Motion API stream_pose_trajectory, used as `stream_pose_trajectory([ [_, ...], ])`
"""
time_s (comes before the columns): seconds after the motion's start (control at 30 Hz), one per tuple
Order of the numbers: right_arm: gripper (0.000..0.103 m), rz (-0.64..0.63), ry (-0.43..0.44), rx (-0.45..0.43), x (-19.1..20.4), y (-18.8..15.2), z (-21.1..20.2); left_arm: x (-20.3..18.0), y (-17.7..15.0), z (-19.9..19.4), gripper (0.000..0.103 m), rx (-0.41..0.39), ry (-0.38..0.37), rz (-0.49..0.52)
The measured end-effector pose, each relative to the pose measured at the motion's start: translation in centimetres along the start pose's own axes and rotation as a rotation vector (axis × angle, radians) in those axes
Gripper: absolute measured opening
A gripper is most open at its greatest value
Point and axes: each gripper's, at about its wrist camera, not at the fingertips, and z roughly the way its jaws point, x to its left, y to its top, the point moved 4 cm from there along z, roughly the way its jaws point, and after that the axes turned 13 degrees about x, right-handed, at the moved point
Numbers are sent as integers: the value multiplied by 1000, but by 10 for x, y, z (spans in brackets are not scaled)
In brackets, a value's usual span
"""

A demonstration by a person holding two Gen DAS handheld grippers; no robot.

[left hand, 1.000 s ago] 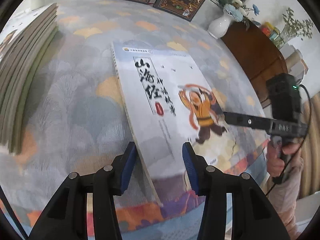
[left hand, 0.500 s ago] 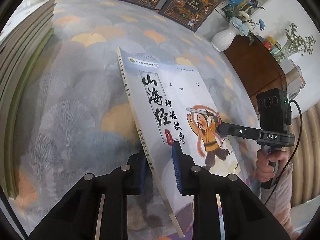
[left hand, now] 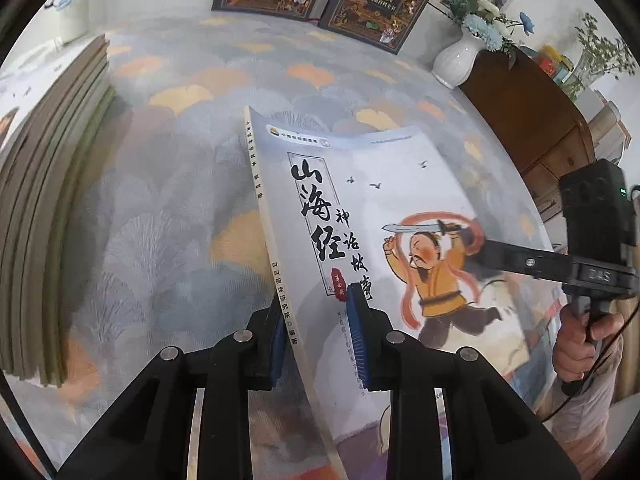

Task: Organize books
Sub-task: 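Lift the sword-warrior book and carry it toward the stack, then lower the sword-warrior book onto the stack and open both grippers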

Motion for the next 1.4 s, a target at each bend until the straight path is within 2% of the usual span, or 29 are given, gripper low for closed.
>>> stream_pose_trajectory([
  [0.27,16,-80,-54,-34,42,-5,-9,-10,-4,-17,25,-20,40,39],
  [0.37,16,-95,-54,-52,53,-6,-15,-11,-1,-28,30,-40,28,46],
  [0.67,17,-206,-72,-91,107,10,-21,-1,17,-82,30,-158,48,62],
  [0.87,18,-255,-44,-117,149,36,-17,28,34,-136,30,-241,37,45],
  [1.1,18,-339,16,-119,212,80,12,81,42,-207,31,-363,115,-2],
  [1.23,18,-360,64,-92,238,100,46,119,34,-225,32,-394,136,-58],
  [1.4,18,-377,72,-37,253,115,100,160,26,-221,32,-389,169,-119],
])
